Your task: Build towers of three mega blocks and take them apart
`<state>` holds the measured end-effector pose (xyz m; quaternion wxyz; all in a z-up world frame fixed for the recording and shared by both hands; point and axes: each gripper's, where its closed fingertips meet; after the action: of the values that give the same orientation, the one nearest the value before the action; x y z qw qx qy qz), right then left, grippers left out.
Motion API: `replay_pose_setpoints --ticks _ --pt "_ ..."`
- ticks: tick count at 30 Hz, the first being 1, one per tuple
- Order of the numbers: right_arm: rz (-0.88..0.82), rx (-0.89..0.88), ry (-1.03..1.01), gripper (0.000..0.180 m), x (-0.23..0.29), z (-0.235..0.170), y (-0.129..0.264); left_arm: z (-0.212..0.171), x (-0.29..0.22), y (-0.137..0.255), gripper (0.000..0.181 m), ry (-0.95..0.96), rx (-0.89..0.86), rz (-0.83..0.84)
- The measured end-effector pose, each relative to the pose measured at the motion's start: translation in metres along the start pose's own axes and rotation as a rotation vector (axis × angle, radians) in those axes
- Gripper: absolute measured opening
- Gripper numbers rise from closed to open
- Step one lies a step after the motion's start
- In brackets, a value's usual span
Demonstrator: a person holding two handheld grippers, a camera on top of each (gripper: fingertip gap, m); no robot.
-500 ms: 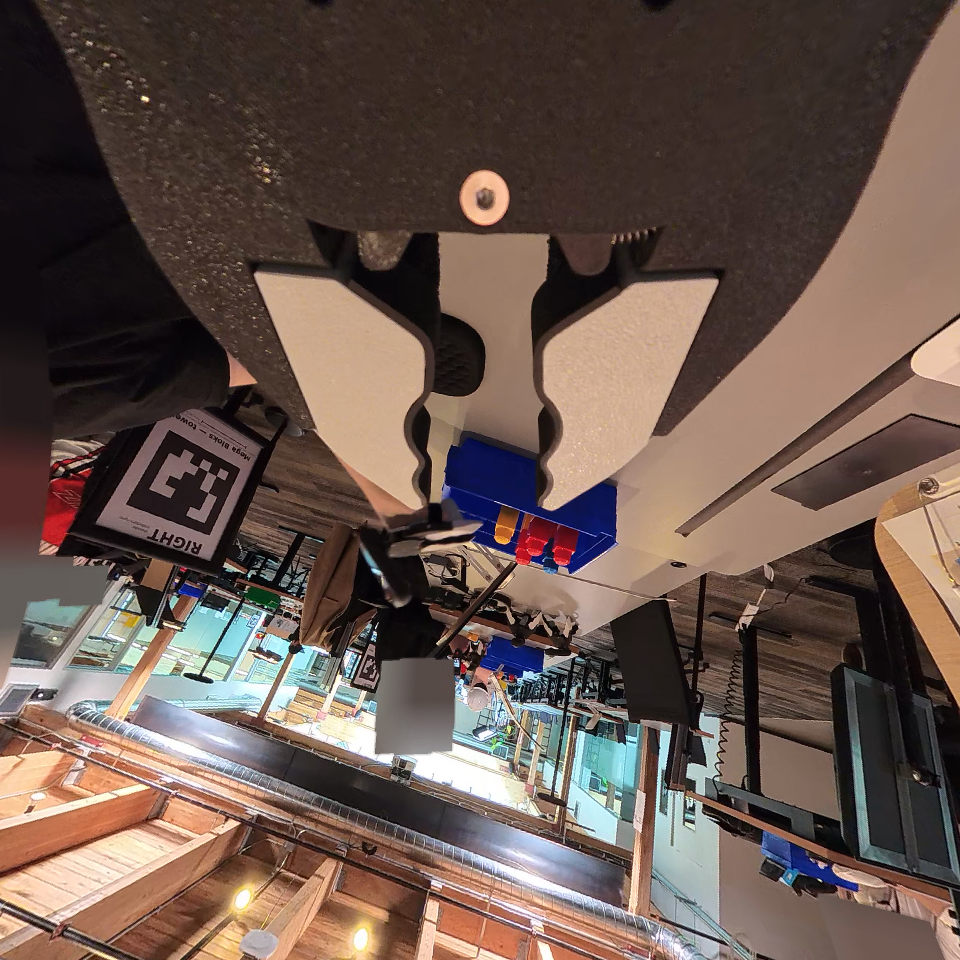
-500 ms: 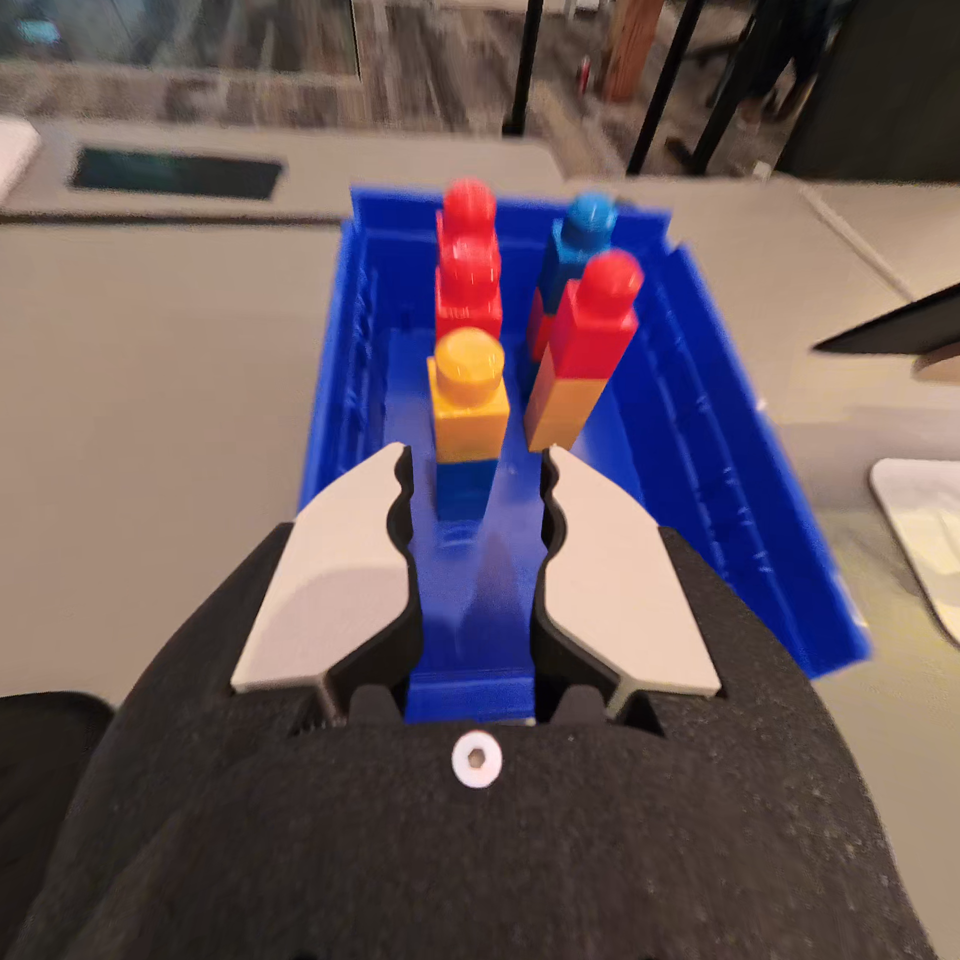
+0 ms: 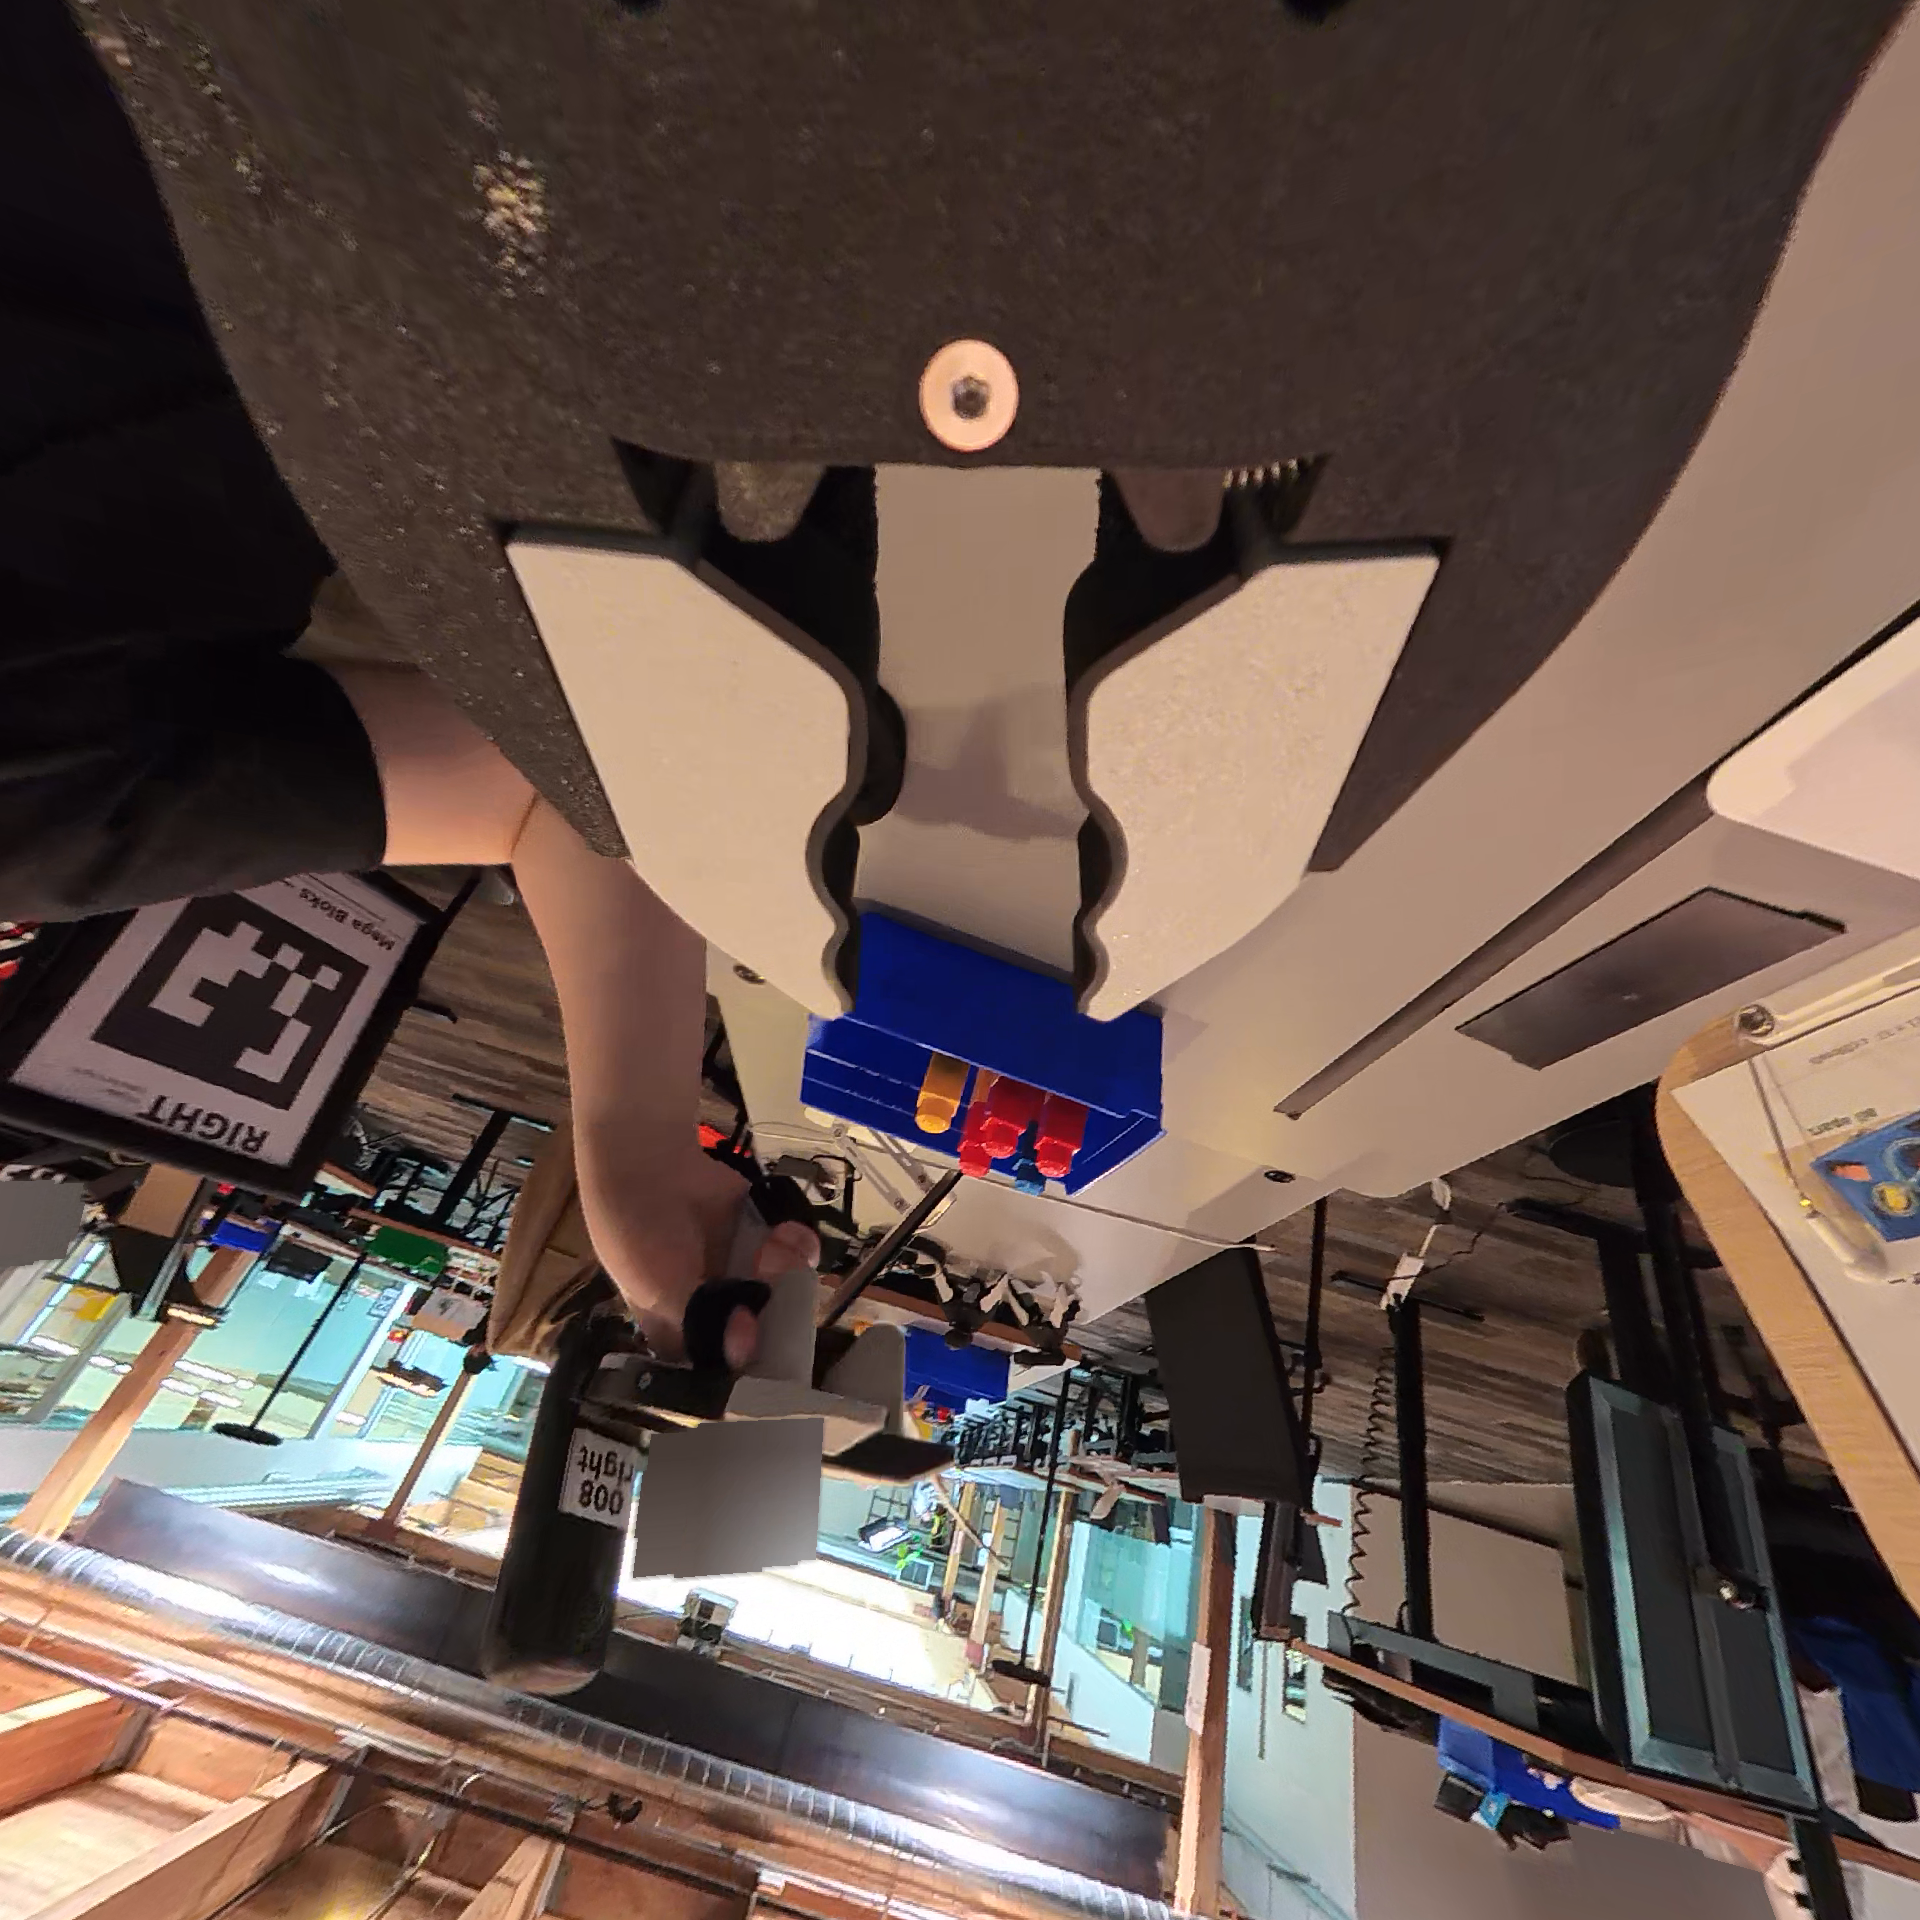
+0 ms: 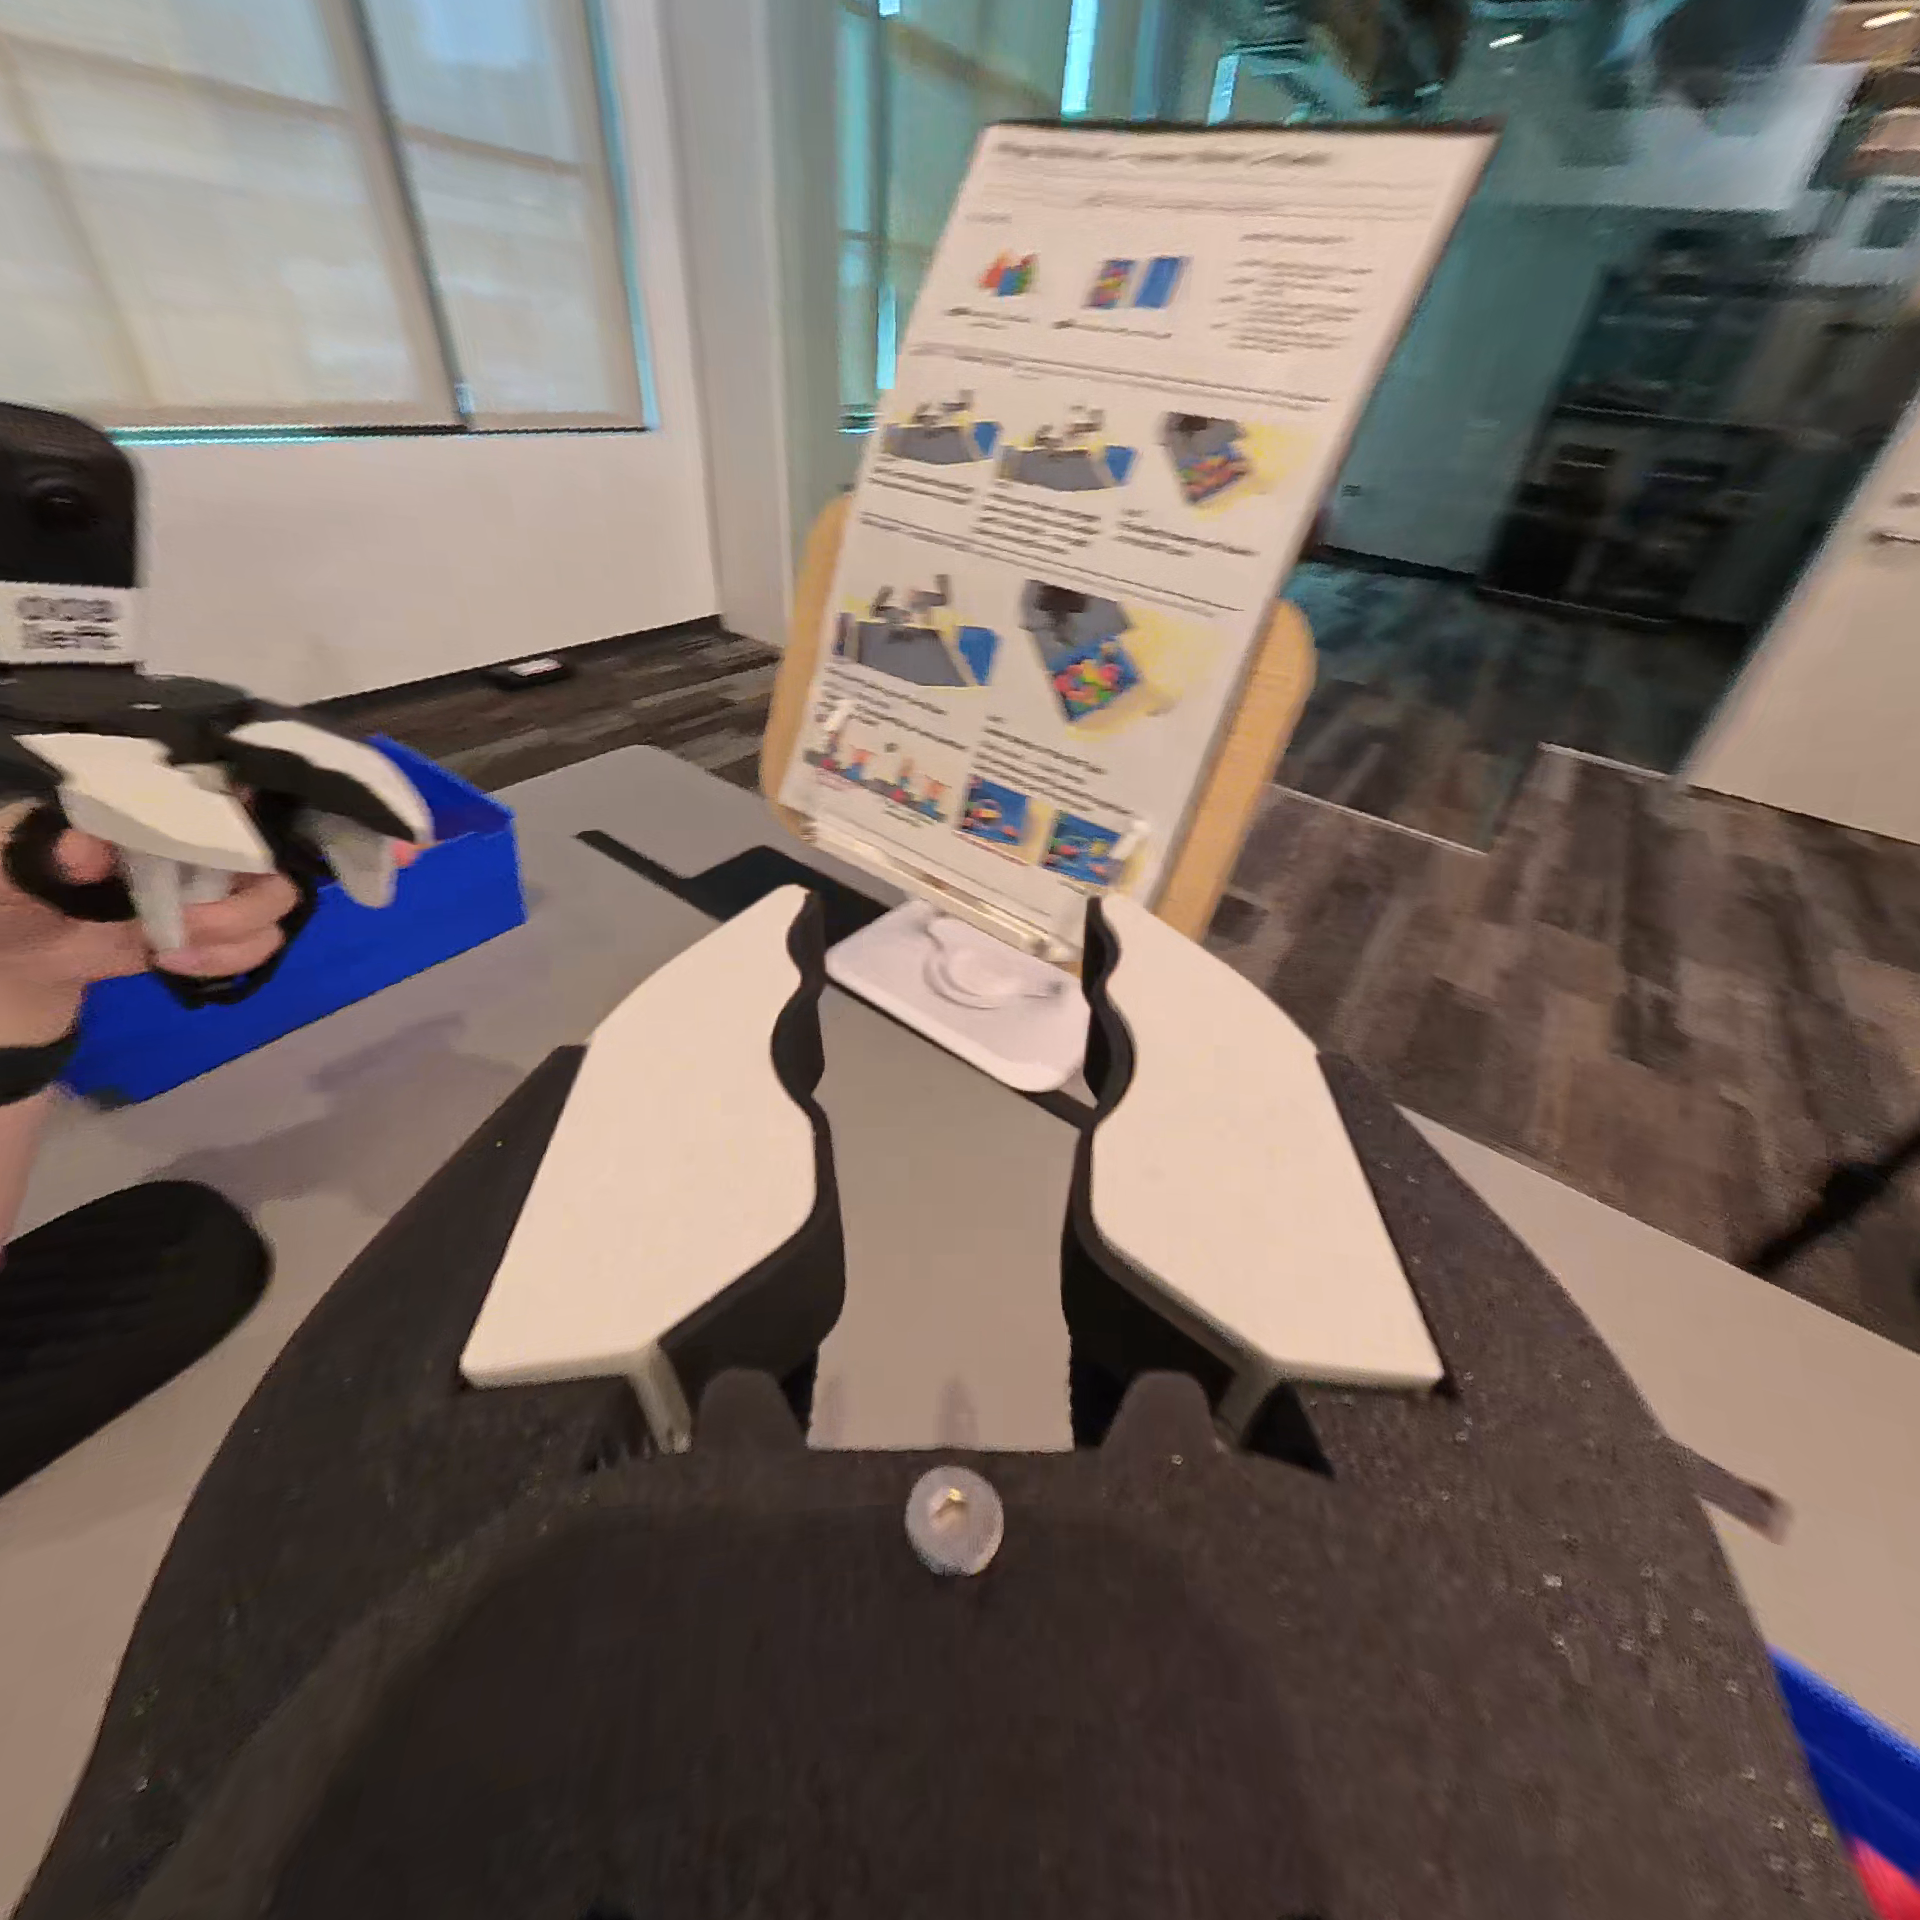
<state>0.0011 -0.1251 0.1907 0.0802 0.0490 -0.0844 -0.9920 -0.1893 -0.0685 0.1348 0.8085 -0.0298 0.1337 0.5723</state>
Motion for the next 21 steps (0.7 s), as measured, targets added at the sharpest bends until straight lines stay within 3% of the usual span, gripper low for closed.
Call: replay_pose_setpoints --ticks 4,10,13,21 --pt "0.155 0.006 -0.048 0.048 0.034 -0.01 -0.047 -0.004 0.017 0.0 0.039 0.013 0.013 0.073" --pt "0.068 0.115 -0.046 0.047 0.024 -0.052 -0.092 -0.004 0.05 0.011 0.039 -0.034 0.011 0.29" --pt "0.03 0.2 -0.038 0.051 0.013 -0.074 -0.103 -0.001 0.062 0.02 0.04 -0.057 0.0 0.386" --pt "0.088 0.211 -0.144 0.05 -0.004 -0.095 -0.106 -0.005 0.066 0.063 0.041 0.02 0.018 0.451"
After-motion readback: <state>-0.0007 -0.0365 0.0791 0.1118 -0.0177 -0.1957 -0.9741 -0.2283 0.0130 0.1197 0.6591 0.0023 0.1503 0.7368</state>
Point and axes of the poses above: each gripper's, where its closed fingertips meet, y back along the fingers, z out of its top, x = y × z across the jaws, and after that the axes turned 6 degrees about x, right-handed
